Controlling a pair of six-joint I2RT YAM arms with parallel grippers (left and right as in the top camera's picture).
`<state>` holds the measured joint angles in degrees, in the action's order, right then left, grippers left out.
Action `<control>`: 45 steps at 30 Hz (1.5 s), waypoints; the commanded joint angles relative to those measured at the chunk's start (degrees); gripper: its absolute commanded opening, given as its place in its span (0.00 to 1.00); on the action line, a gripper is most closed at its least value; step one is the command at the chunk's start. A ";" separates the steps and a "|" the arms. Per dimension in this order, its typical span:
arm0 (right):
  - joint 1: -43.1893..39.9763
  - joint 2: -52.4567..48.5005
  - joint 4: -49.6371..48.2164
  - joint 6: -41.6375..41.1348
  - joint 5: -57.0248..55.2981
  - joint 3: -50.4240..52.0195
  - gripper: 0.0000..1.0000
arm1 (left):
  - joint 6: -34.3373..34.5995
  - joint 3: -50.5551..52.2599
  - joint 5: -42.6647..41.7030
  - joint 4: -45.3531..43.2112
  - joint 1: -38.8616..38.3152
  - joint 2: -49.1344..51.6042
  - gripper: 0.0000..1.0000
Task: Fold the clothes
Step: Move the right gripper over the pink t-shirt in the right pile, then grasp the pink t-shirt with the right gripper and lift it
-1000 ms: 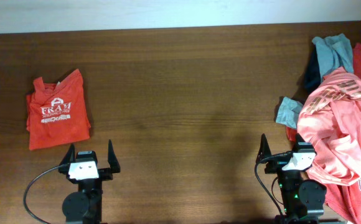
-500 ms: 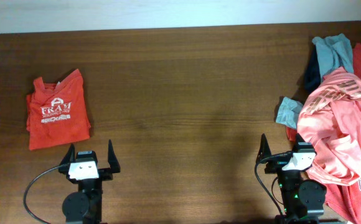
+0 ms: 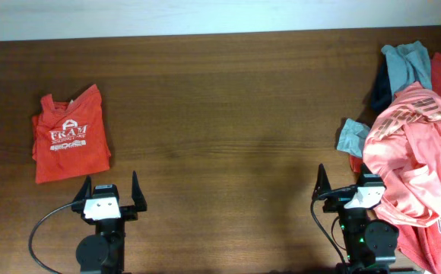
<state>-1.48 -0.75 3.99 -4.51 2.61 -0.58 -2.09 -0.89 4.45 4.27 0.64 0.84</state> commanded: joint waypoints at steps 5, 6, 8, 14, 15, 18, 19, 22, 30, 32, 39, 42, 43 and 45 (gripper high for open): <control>-0.44 0.09 6.36 -2.45 1.60 -6.12 0.99 | 2.16 -2.99 -4.70 0.59 -0.11 -0.44 0.99; -0.44 -0.17 7.78 -2.47 1.44 -7.34 0.99 | 2.16 -4.11 -4.70 1.25 -0.11 -0.37 0.99; -0.44 -1.20 11.34 -2.45 1.42 -10.80 0.99 | 2.14 -7.17 -4.70 3.48 -0.11 0.28 0.99; -0.44 -10.67 20.26 -2.43 -0.63 -24.35 0.99 | 2.12 -18.64 -4.68 11.96 -0.11 6.29 0.99; -0.44 -14.14 22.60 -2.43 -1.31 -27.61 0.99 | 2.12 -21.40 -4.66 13.68 -0.11 8.57 0.99; -0.44 -22.03 27.28 -2.43 -2.75 -34.14 0.99 | 2.12 -27.26 -4.48 17.14 -0.11 14.29 0.99; -0.44 -25.55 29.44 -2.40 -3.39 -36.89 0.99 | 2.12 -29.53 -4.50 18.53 -0.11 16.79 0.99; -0.50 -36.92 36.79 -2.40 -3.32 -45.90 0.98 | 2.12 -36.76 -4.72 23.89 -0.11 24.90 0.99; -0.74 -58.77 52.22 0.83 -5.60 -64.11 0.99 | 2.12 -49.70 -4.70 35.58 -0.11 39.12 0.99; -1.92 -61.72 54.49 0.81 -6.82 -66.38 0.99 | 2.12 -49.90 -4.70 35.26 -0.11 39.39 0.99; -15.30 -66.01 57.20 -0.50 -6.71 -68.87 0.99 | 2.12 -49.90 -4.68 35.28 -0.11 39.32 0.99; -24.13 -66.23 57.18 -0.42 -5.90 -68.87 0.99 | 2.12 -49.90 -4.68 35.23 -0.11 39.34 0.99; -26.16 -66.27 57.16 -0.39 -5.90 -68.87 0.99 | 2.12 -49.90 -4.68 35.10 -0.11 39.34 0.99; -30.42 -66.29 57.13 -0.46 -5.62 -68.87 0.99 | 2.12 -49.90 -4.68 34.71 -0.11 39.34 0.99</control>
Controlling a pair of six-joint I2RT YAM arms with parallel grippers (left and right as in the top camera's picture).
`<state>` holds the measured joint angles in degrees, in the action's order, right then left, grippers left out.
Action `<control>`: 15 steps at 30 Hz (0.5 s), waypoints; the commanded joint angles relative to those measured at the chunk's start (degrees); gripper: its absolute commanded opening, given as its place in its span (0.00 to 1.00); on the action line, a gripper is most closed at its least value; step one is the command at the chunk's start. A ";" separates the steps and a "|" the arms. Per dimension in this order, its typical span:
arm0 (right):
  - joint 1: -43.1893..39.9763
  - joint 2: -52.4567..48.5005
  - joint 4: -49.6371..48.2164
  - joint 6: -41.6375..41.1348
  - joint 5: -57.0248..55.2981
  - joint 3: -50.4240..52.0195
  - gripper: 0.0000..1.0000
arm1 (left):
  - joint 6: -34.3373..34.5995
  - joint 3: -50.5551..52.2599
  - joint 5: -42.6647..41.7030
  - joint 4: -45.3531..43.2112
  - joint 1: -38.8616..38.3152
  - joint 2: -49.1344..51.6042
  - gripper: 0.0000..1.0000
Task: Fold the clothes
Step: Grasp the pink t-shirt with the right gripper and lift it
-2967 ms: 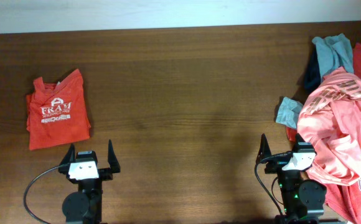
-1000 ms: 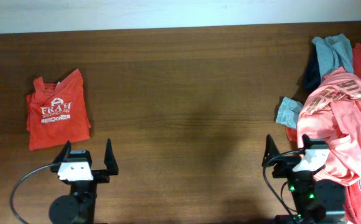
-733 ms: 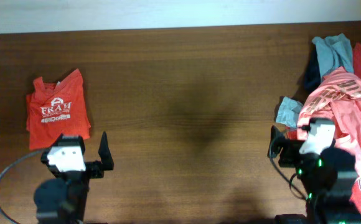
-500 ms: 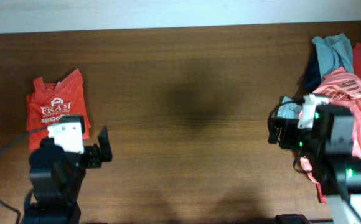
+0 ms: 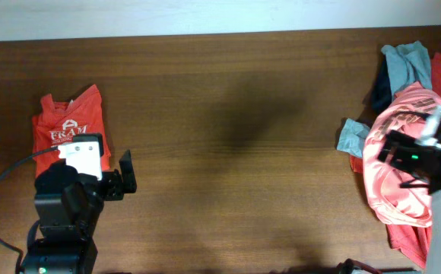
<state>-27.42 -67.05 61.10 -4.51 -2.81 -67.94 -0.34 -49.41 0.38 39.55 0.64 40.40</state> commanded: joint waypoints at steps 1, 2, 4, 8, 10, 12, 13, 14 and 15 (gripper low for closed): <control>-6.27 -0.09 -0.17 -0.44 0.74 -1.51 0.99 | 0.39 -1.38 -0.61 -0.94 -0.11 -0.22 0.99; -7.19 -0.26 -0.39 -0.44 1.31 -1.49 0.99 | 0.37 -1.38 -0.61 -1.16 -0.11 -0.22 0.99; -8.41 -1.09 -0.85 -0.42 1.27 -1.49 0.99 | 0.39 -1.38 -0.63 -1.55 -0.11 -0.22 0.99; -8.63 -6.36 -0.96 -0.42 1.27 -1.49 0.99 | 0.39 -1.38 -0.63 -1.57 -0.11 -0.22 0.99; -8.63 -8.52 -1.07 -0.42 1.27 -1.49 0.99 | 0.39 -1.38 -0.63 -1.46 -0.11 -0.22 0.99; -8.63 -12.04 -1.42 -0.44 1.27 -1.49 0.99 | 0.39 -1.38 -0.63 -1.36 -0.11 -0.24 0.99; -8.63 -13.16 -1.49 -0.44 1.27 -1.49 0.99 | 0.39 -1.38 -0.66 -1.36 -0.11 -0.22 0.99; -8.59 -14.47 -1.51 -0.44 1.27 -1.49 0.99 | 0.39 -1.38 -0.66 -1.36 -0.11 -0.22 0.99; -8.59 -15.87 -1.49 -0.44 1.25 -1.49 0.99 | 0.39 -1.38 -0.63 -1.38 -0.11 -0.22 0.99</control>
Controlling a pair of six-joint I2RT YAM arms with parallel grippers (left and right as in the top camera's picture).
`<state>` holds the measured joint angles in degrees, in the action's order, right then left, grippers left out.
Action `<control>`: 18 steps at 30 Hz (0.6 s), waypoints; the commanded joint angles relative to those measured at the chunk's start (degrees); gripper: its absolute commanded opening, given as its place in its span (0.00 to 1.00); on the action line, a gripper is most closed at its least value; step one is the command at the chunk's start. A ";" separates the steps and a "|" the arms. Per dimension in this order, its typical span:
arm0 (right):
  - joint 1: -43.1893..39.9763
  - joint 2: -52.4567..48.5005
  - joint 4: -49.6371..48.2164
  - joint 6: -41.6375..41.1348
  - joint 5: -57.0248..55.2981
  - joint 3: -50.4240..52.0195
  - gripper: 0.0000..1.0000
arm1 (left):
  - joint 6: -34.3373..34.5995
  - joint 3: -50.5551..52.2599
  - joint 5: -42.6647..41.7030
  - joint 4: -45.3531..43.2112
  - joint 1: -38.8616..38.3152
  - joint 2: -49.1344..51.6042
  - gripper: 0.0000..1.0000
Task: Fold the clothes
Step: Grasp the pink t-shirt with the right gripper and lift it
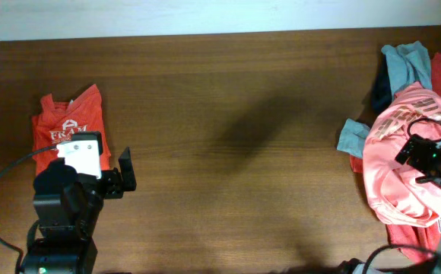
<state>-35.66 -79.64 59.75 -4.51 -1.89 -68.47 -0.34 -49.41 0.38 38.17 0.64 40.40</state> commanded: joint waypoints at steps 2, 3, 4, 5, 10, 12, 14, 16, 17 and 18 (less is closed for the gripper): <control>-0.37 -5.92 -0.17 -0.44 0.24 -0.96 0.99 | 0.39 -1.38 -0.63 -0.02 -0.11 -0.22 0.99; -0.37 -6.86 -0.22 -0.44 -0.22 -0.96 1.00 | 0.37 -1.38 -0.63 -0.02 -0.11 -0.22 0.99; -0.37 -8.52 -0.70 -0.42 -0.52 -0.96 0.98 | 0.37 -1.38 -0.63 0.00 -0.11 -0.22 0.99; -0.37 -9.49 -1.18 -0.44 -0.52 -0.96 0.96 | 0.39 -1.38 -0.63 0.00 -0.11 -0.22 0.99; -0.37 -13.38 -2.10 -0.44 -0.39 -0.96 0.26 | 0.39 -1.38 -0.63 0.00 -0.11 -0.22 0.99; -0.35 -13.20 -2.05 -0.46 0.63 -1.07 0.04 | 0.37 -1.38 -0.63 0.00 -0.11 -0.22 0.99; -0.28 -12.48 -1.64 0.70 8.79 -2.21 0.04 | 0.39 -1.38 -0.63 -0.07 -0.11 -0.22 0.99; 1.01 -10.88 0.74 7.72 23.26 -5.31 0.04 | 0.37 -1.38 -0.63 -0.24 -0.11 -0.22 0.99; 3.26 -9.51 3.61 11.41 28.76 -8.22 0.04 | 0.39 -1.38 -0.63 -0.37 -0.11 -0.22 0.99; 4.28 -9.01 4.76 12.81 30.01 -9.33 0.04 | 0.39 -1.38 -0.63 -0.42 -0.11 -0.22 0.99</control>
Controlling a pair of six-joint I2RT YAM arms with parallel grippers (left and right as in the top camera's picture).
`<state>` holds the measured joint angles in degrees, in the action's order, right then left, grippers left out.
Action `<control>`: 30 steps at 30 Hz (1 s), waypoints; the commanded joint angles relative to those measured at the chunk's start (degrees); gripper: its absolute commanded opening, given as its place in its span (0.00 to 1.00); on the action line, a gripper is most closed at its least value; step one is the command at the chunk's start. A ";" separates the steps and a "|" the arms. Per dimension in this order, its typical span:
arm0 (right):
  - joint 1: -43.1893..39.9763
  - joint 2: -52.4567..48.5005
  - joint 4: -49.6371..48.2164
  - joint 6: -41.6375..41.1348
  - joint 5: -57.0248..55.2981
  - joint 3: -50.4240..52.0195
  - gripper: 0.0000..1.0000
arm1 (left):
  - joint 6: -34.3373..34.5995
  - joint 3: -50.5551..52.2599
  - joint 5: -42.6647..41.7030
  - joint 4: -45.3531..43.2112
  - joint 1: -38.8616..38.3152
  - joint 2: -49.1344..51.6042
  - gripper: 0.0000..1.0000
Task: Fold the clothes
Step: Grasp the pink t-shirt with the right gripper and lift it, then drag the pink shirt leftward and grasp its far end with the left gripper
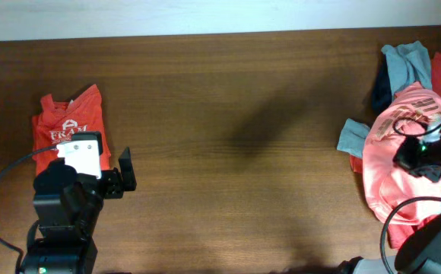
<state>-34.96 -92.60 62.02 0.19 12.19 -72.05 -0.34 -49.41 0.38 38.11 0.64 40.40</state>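
Observation:
A folded red T-shirt with white print (65, 114) lies at the table's left. My left gripper (91, 171) hovers over its lower right corner. One black finger (127, 169) stands far out to the side, so the jaws are open and hold nothing. At the right edge a crumpled pink shirt (384, 171) tops a pile of clothes. My right gripper (420, 154) points down into the pink shirt's middle. Its fingertips are lost against the cloth.
The pile also holds a teal garment (403, 61), a dark navy piece (380, 91), a red garment and a teal scrap (351, 137) sticking out to the left. The bare wooden table (243, 152) spans the middle between both arms.
My right gripper shifted slightly left and up the frame on the pink shirt, and the shirt's lower edge looks drawn in. The left arm and the folded red shirt have not moved.
Both grippers rested open at the near table edge, the right one half under the pink shirt. Then the left arm stood raised by the folded red shirt and the right arm hung over the pile. The right gripper was then on the pink shirt, and stays there now.

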 commanded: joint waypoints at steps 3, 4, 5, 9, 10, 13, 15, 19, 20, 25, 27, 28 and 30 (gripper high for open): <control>10.01 6.23 6.84 11.28 18.60 -10.64 0.04 | 0.39 -1.38 -0.63 -0.52 -0.11 -0.22 0.99; 13.18 7.04 7.74 11.67 18.67 -12.22 0.04 | 0.39 -1.38 -0.63 -0.63 -0.11 -0.22 0.99; 15.85 7.61 8.15 11.67 18.67 -13.25 0.04 | 0.39 -1.38 -0.63 -0.81 -0.11 -0.22 0.99; 29.49 8.68 7.13 11.56 18.67 -15.32 0.04 | 0.39 -1.38 -0.63 -1.42 -0.11 -0.22 0.99; 33.40 8.57 6.12 11.37 18.67 -15.28 0.04 | 0.39 -1.38 -0.63 -1.44 -0.11 -0.22 0.99; 41.62 7.96 3.32 11.39 18.62 -15.28 0.04 | 0.39 -1.38 -0.63 -1.42 -0.11 -0.22 0.99; 48.02 7.91 -0.72 11.37 17.16 -15.28 0.04 | 0.39 -1.38 -0.63 -1.44 -0.11 -0.22 0.99; 55.41 7.91 -8.63 8.85 14.19 -15.30 0.04 | 0.39 -1.38 -0.66 -1.88 -0.11 -0.22 0.99; 56.52 7.91 -10.62 8.04 13.49 -15.30 0.04 | 0.37 -1.38 -0.63 -2.08 -0.11 -0.22 0.99; 60.15 7.91 -21.73 4.11 12.39 -15.30 0.06 | 0.39 -1.38 -0.63 -2.64 -0.11 -0.22 0.99; 61.33 7.91 -25.29 3.78 12.39 -15.30 0.10 | 0.39 -1.38 -0.63 -2.62 -0.11 -0.22 0.99; 61.68 7.91 -26.14 3.76 12.39 -15.30 0.13 | 0.39 -1.38 -0.63 -2.62 -0.11 -0.22 0.99; 62.07 7.91 -26.40 3.54 12.46 -15.30 0.25 | 0.39 -1.38 -0.63 -2.62 -0.11 -0.22 0.99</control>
<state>25.74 -84.93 36.32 5.41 24.97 -86.72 -0.34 -49.50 0.38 35.75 0.64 40.40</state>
